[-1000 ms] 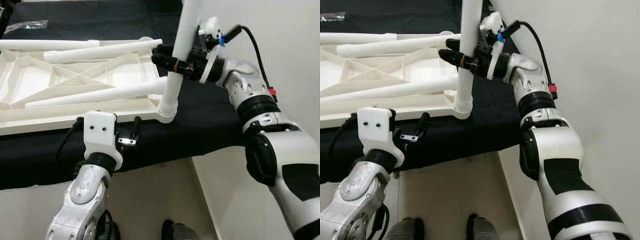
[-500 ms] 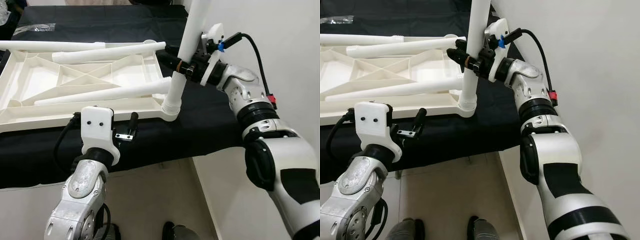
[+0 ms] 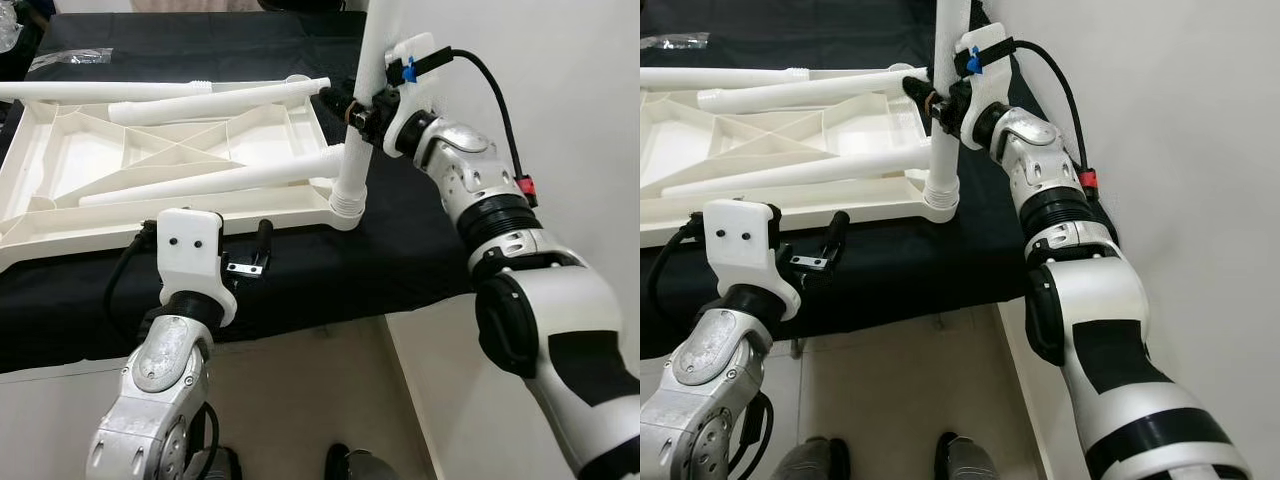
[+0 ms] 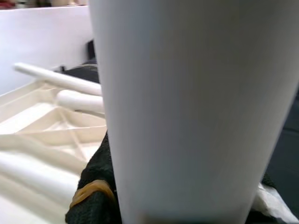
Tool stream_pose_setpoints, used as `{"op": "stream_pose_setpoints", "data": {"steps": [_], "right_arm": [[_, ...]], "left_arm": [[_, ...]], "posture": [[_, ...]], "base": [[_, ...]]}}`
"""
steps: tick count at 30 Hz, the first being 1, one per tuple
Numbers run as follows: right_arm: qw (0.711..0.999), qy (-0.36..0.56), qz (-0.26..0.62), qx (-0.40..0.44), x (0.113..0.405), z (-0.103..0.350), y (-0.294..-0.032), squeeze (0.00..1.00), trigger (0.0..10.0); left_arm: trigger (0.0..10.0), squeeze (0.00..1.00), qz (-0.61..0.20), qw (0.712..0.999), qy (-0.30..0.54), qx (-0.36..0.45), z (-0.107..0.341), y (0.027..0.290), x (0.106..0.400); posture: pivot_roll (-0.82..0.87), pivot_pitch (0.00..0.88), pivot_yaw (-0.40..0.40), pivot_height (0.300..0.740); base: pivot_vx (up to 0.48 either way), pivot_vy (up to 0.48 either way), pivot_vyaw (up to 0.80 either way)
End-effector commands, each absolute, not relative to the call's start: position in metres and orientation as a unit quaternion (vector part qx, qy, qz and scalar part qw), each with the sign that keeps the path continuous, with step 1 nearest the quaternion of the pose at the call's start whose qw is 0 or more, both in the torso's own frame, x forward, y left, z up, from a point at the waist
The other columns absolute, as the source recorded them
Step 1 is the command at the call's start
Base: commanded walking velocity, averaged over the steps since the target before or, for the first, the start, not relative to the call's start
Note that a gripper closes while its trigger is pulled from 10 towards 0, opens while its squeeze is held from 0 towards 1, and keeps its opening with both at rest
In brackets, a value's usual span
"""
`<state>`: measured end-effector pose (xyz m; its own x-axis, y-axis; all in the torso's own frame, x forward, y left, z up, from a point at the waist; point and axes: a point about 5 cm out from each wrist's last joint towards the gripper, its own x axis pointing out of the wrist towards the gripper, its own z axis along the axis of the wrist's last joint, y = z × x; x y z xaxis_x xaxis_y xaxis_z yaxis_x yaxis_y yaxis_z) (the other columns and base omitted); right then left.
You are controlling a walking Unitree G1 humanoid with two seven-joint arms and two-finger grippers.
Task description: Building children table
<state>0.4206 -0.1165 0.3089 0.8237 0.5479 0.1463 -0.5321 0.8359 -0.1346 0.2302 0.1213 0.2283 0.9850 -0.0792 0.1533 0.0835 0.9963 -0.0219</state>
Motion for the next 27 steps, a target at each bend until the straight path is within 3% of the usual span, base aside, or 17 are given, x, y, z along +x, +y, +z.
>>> {"op": "stream_pose_setpoints", "data": {"steps": [1,10,24,27], "right_arm": [[0.977,-0.024,0.206,-0.043,0.425,0.275,-0.135,0.0,10.0],[0.993,-0.036,0.111,-0.027,0.427,0.277,-0.152,0.0,10.0],[0.998,-0.046,0.05,-0.015,0.428,0.277,-0.151,0.0,10.0],[0.999,-0.05,0.003,-0.006,0.427,0.273,-0.149,0.0,10.0]], "left_arm": [[10.0,0.0,-0.043,0.997,-0.071,-0.009,0.225,0.122,0.232],[10.0,0.0,-0.042,0.997,-0.072,-0.005,0.226,0.124,0.233],[10.0,0.0,-0.042,0.996,-0.074,-0.003,0.227,0.125,0.235],[10.0,0.0,-0.041,0.996,-0.074,-0.002,0.227,0.126,0.236]], "posture": [[0.04,0.243,-0.086,0.74],[0.04,0.247,-0.082,0.74],[0.04,0.251,-0.078,0.74],[0.04,0.25,-0.079,0.74]], "base": [[0.0,0.0,0.0],[0.0,0.0,0.0],[0.0,0.0,0.0],[0.0,0.0,0.0]]}}
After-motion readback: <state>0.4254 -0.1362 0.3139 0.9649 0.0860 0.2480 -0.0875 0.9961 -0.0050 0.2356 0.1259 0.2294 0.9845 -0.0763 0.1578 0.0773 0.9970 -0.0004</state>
